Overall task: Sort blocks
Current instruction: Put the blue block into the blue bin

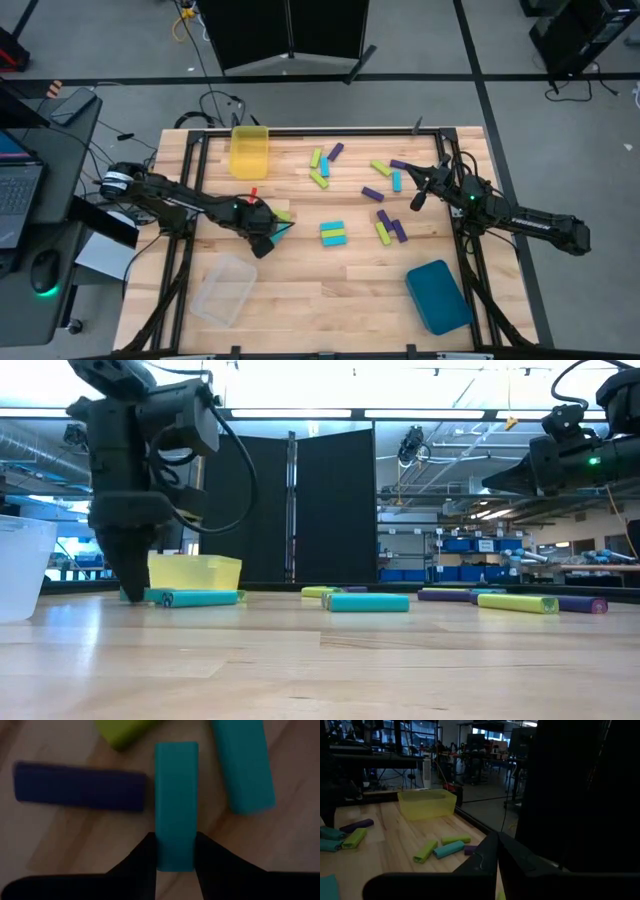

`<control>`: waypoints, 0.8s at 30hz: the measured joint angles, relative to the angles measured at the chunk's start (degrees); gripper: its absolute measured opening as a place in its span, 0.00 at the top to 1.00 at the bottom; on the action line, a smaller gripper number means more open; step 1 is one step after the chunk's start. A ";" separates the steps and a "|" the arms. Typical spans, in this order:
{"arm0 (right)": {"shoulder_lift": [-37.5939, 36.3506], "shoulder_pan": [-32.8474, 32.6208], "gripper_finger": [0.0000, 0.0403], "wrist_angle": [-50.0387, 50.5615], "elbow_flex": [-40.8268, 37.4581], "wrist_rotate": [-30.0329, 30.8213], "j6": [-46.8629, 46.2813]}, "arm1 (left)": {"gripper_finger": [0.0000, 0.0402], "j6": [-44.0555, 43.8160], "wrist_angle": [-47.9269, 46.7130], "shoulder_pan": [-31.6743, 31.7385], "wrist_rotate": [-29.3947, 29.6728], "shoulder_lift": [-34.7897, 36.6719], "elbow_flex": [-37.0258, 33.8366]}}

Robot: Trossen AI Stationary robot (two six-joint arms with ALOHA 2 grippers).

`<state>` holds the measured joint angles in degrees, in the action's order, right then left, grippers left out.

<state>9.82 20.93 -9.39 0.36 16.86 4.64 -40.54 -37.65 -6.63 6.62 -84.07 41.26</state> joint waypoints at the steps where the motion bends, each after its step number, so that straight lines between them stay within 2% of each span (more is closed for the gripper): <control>1: 0.00 0.00 0.94 0.00 0.00 0.00 0.00 | 0.74 0.51 -0.87 -0.06 0.18 0.00 0.85; 6: 0.01 0.00 0.94 0.00 0.00 0.00 0.00 | 0.74 2.20 -3.82 0.03 1.37 0.07 5.11; 11: 0.02 0.00 0.94 0.00 0.00 0.01 0.00 | 0.74 4.10 -0.17 -0.02 1.37 0.17 8.04; 16: 0.02 0.00 0.94 0.00 0.00 0.00 0.00 | 0.74 8.13 10.62 1.09 -0.45 0.17 8.23; 24: 0.01 0.00 0.94 0.00 0.00 0.00 0.00 | 0.74 16.75 33.73 5.81 -6.17 -1.97 8.23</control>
<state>9.84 20.93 -9.39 0.36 16.86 4.64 -23.79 -3.92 -0.82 0.45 -86.05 49.50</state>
